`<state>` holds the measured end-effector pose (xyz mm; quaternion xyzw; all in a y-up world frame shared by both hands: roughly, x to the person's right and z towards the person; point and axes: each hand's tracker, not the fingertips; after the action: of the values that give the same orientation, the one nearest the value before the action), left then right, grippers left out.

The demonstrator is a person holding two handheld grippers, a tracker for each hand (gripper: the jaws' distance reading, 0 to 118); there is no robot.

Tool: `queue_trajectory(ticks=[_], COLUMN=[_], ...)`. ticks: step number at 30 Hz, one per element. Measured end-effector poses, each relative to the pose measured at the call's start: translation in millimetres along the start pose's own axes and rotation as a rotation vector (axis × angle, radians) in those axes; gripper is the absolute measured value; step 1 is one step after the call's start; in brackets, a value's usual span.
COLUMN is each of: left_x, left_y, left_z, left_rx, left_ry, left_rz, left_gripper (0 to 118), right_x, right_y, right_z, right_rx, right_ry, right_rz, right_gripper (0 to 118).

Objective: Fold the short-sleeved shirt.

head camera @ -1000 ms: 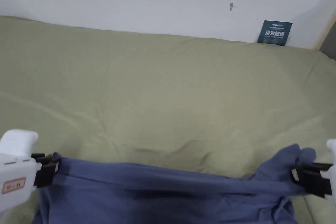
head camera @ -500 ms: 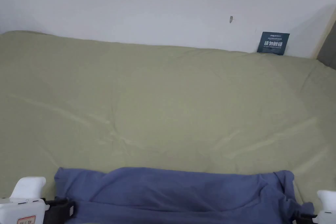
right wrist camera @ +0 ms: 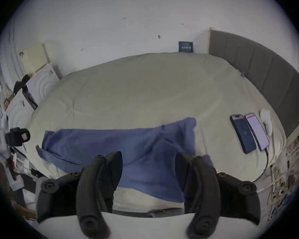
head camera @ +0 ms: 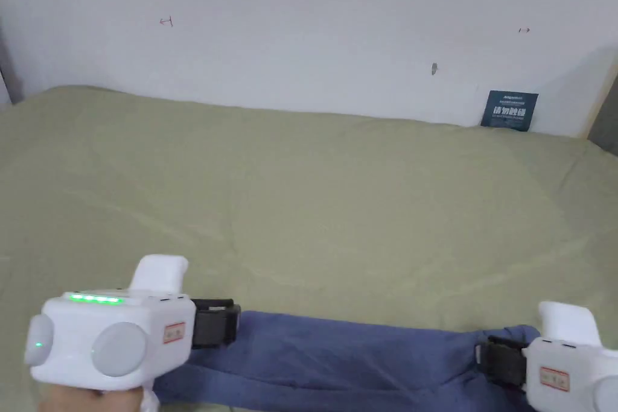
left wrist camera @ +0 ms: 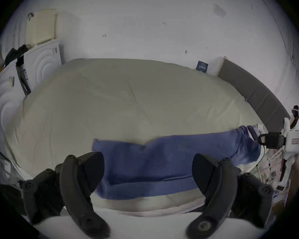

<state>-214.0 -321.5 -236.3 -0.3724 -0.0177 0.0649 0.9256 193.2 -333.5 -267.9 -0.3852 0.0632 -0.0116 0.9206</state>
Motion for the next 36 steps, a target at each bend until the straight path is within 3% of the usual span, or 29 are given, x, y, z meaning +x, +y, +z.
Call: queue_trajectory(ticks=[1, 2, 3, 4, 5, 6, 10, 14, 16, 26, 34, 36], left_x=[13, 27, 40, 54, 64, 74, 98, 114, 118, 120, 74, 42], left_y=[-5, -10, -14, -19, -24, -32, -48, -50, -51, -43, -23, -17], left_z=[0, 0, -3, -5, -6, -6, -7, -18, -21, -26, -11, -7], left_rx=[0.030, 0.045, 0.041, 0.039, 0.045, 0.063, 0.084, 0.038, 0.039, 0.025, 0.038, 0.064], left_ry=[-0.025, -0.042, -0.031, -0.013, 0.010, 0.021, 0.027, 0.071, 0.089, 0.090, 0.086, 0.239], left_rz=[-0.011, -0.019, -0.022, -0.033, -0.053, -0.061, -0.015, -0.086, -0.085, -0.057, -0.010, -0.007], left_gripper=[103, 87, 68, 41, 14, 9, 4, 0, 0, 0, 0, 0], right_x=[-12, -23, -35, -46, -54, -62, -78, -90, -94, -99, -87, -77], right_y=[-3, -6, -11, -15, -17, -22, -34, -38, -38, -32, -23, -19], right_z=[-1, -1, -1, -2, -4, -5, -7, -13, -15, -19, -7, -4], right_rx=[0.020, 0.026, 0.032, 0.040, 0.036, 0.054, 0.058, 0.046, 0.047, 0.063, 0.070, 0.081], right_ry=[-0.006, 0.004, -0.014, -0.023, -0.042, -0.049, 0.015, 0.006, -0.034, -0.022, -0.011, -0.026], right_rz=[0.035, 0.058, 0.073, 0.093, 0.112, 0.099, 0.086, 0.116, 0.127, 0.115, 0.103, 0.101], right_gripper=[68, 66, 66, 58, 15, 1, 1, 1, 1, 1, 1, 1])
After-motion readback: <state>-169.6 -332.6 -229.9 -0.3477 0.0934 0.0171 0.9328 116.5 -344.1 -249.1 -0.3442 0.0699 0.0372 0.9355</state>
